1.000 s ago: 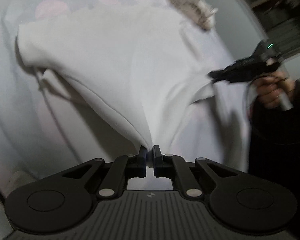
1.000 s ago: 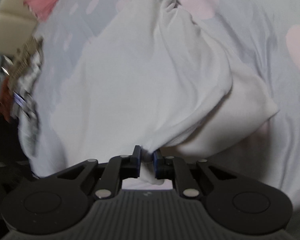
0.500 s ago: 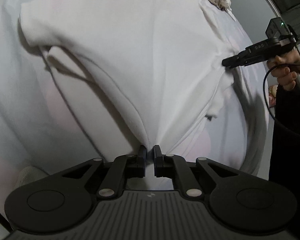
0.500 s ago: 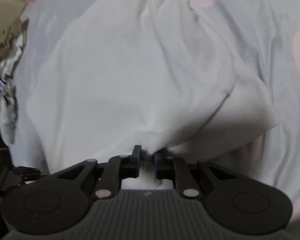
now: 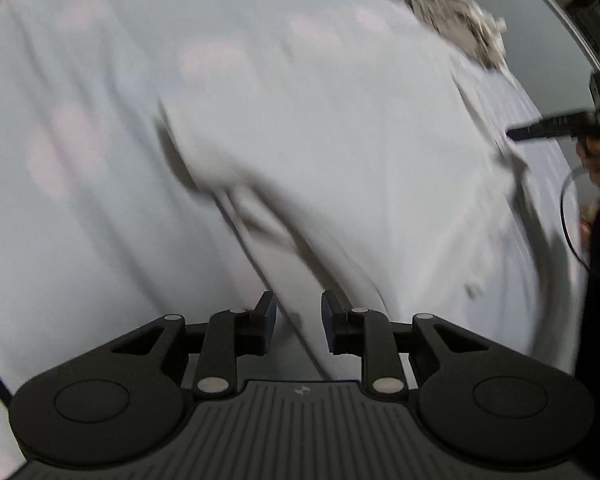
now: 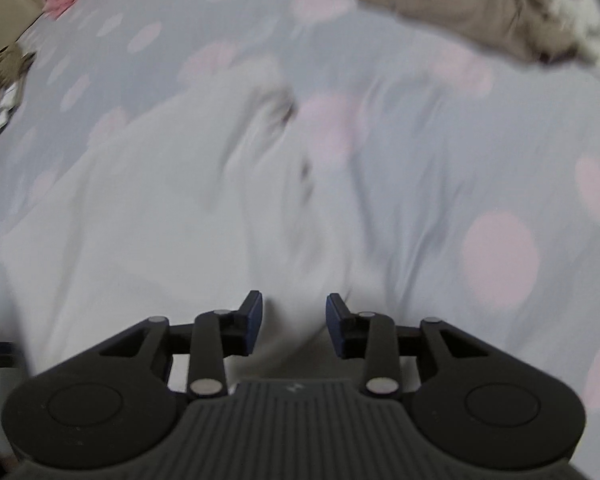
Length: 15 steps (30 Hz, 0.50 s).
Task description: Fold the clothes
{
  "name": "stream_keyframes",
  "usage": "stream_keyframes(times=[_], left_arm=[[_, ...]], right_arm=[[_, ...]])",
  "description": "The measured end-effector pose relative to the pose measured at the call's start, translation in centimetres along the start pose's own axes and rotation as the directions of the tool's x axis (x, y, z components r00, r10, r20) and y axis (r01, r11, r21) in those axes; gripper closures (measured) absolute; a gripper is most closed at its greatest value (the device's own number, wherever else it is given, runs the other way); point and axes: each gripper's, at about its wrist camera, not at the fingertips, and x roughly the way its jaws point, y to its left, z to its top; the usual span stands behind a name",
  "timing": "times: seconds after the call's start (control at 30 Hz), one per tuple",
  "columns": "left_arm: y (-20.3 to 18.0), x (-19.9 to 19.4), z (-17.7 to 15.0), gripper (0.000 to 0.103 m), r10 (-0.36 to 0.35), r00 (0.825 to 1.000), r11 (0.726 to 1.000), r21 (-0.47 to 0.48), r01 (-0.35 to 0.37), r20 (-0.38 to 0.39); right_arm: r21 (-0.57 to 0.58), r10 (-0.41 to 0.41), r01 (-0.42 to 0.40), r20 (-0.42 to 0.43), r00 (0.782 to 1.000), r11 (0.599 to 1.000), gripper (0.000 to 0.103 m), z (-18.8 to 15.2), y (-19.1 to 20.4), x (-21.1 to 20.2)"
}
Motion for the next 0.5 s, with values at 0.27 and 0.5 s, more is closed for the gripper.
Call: stream_keyframes(times=[0.27,0.5], left_arm=[[-2.0,0.5,6.2,0.064,0.174,0.949,0.951,0.206,-0.232,0.265],[-0.8,3.5,6.5,0.068,0.205,0.956,0.936,0.244,-0.254,0.208]], right_arm=[[-0.147,-0.046,0.073,0.183,0.982,0.986,0.063,2.3,2.3,3.0],[-0.055,-0.056,0.065,0.146,0.988,0.996,0.097,2.3,0.5,3.4]])
